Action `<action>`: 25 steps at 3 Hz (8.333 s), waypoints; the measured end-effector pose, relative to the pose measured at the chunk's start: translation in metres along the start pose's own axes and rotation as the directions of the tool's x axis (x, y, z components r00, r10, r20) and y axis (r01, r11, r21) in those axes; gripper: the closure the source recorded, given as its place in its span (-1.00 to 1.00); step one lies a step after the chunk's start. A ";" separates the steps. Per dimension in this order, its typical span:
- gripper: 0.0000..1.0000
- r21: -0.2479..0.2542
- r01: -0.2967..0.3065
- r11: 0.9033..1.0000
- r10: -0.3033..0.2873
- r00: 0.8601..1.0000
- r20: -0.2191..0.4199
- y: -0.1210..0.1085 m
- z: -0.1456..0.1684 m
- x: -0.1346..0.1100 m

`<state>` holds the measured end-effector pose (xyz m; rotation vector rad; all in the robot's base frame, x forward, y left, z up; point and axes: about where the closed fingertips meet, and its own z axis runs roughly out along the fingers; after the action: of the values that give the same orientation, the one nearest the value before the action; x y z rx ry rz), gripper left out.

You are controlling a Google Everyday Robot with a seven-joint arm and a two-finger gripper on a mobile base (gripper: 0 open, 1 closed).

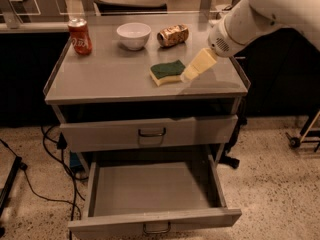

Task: Place sponge into middle drawer

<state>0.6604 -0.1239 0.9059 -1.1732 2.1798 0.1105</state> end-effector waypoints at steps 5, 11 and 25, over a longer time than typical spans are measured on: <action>-1.00 -0.144 -0.127 0.981 0.131 0.991 0.021 0.020 0.116 -0.039; 0.85 -0.168 -0.143 0.975 0.142 0.990 -0.018 0.027 0.133 -0.042; 1.00 -0.345 0.142 0.928 -0.130 0.990 0.057 0.209 0.085 0.103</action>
Offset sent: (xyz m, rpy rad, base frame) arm 0.0454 0.0480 -0.0419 0.1507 0.0889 -0.0458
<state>0.5019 -0.0420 0.7328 -1.5026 2.0960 0.4708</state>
